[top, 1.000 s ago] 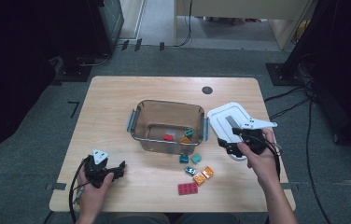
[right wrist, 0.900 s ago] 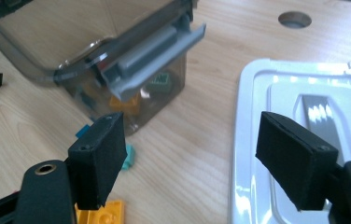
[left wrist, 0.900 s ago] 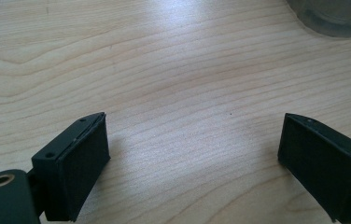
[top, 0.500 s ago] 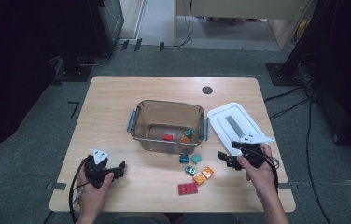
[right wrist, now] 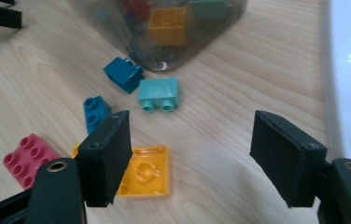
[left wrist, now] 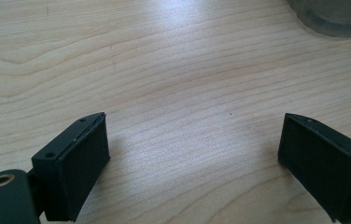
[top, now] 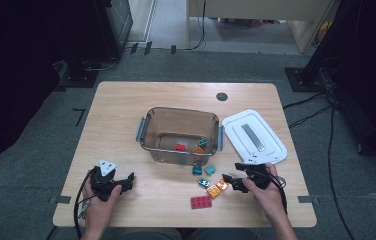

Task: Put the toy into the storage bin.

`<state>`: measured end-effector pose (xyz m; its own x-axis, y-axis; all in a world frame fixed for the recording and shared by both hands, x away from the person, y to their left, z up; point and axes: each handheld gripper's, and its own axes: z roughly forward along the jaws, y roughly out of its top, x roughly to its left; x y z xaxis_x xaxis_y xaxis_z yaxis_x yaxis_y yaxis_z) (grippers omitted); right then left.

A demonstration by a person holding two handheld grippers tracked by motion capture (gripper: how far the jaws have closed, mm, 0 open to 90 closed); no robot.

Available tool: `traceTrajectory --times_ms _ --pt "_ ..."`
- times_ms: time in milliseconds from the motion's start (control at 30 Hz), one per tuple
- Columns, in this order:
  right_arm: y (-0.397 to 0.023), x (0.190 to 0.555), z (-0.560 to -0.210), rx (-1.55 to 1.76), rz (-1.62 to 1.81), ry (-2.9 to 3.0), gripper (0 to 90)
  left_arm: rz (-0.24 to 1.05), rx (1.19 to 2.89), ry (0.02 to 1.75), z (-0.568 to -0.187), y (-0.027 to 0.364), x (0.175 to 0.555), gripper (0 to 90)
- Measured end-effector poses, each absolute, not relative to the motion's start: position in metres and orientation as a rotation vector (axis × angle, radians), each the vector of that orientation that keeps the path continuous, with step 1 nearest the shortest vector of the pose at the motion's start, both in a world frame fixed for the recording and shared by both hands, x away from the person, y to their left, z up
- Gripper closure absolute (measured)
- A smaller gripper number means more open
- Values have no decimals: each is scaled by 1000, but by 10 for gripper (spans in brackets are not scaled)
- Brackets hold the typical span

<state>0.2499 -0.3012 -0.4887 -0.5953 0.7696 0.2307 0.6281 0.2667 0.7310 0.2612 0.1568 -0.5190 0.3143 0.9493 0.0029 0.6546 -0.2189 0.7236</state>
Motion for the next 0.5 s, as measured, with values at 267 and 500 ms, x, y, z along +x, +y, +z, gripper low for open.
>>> traceTrajectory --times_ms 267,500 --pt "-288 247 -494 1284 1245 2404 298 609 1961 1415 -519 157 261 84" --pt "-275 244 -497 1250 1252 2440 307 609 1962 1415 -519 157 261 84"
